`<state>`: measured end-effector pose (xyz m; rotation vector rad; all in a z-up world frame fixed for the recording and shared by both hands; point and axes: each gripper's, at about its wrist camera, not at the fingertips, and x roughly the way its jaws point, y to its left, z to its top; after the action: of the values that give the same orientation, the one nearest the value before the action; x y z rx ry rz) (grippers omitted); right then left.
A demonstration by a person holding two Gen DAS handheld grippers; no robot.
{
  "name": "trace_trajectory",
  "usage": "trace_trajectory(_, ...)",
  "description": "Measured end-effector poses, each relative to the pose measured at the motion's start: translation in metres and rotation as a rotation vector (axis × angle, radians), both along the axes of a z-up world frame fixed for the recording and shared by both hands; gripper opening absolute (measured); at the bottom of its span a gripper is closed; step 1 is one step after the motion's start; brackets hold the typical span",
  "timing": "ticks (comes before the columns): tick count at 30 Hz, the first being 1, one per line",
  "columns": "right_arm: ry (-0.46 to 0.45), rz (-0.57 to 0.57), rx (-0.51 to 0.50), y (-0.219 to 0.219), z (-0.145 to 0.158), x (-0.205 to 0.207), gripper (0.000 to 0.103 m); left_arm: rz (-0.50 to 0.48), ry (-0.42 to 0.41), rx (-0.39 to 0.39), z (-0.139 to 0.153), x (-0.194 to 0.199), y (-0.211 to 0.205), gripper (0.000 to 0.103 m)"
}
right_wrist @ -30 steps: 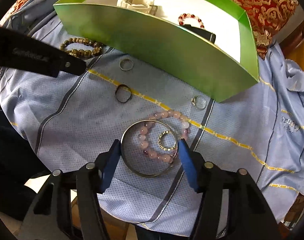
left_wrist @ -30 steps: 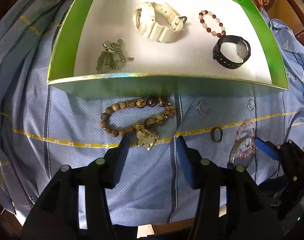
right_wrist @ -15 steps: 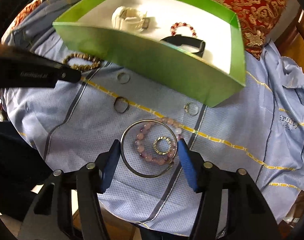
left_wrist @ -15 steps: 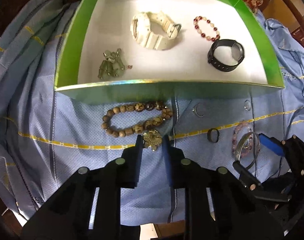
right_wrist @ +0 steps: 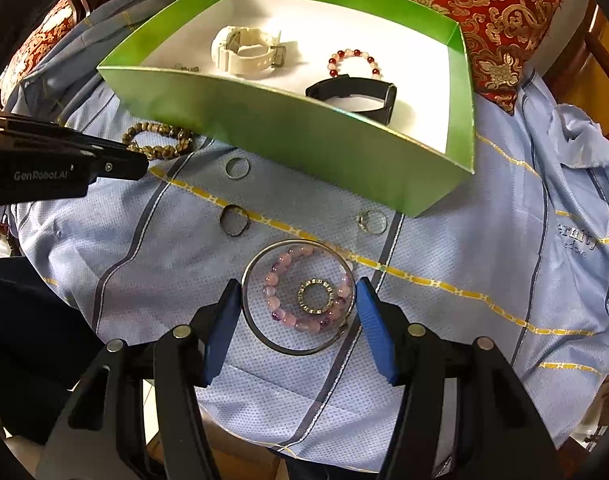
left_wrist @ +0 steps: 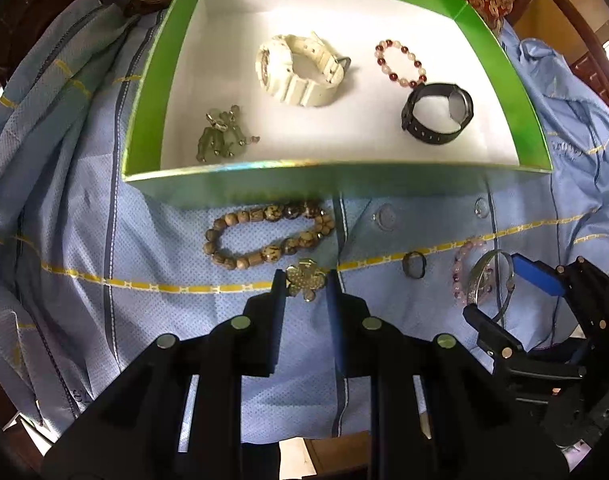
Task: Organize jewelry
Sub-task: 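Carry the brown bracelet and bangle into the box and open both tools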
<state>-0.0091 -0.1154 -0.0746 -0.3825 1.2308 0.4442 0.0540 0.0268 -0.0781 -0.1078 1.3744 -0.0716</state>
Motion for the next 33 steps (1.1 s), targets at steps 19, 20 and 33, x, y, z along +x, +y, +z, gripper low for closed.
trace_trajectory(19, -0.051, -0.199, 0.218, 0.007, 0.036, 0.144, 0.058, 0.072, -0.121, -0.083, 0.040, 0.065, 0.039, 0.021)
trace_trajectory(20, -0.049, -0.214, 0.212, 0.008, 0.028, 0.153, 0.058, 0.074, -0.119, -0.064, 0.035, 0.069, 0.038, 0.021)
trace_trajectory(33, -0.089, -0.229, 0.272, 0.003, 0.044, 0.151, 0.062, 0.015, -0.155, -0.054, 0.036, 0.064, 0.033, 0.042)
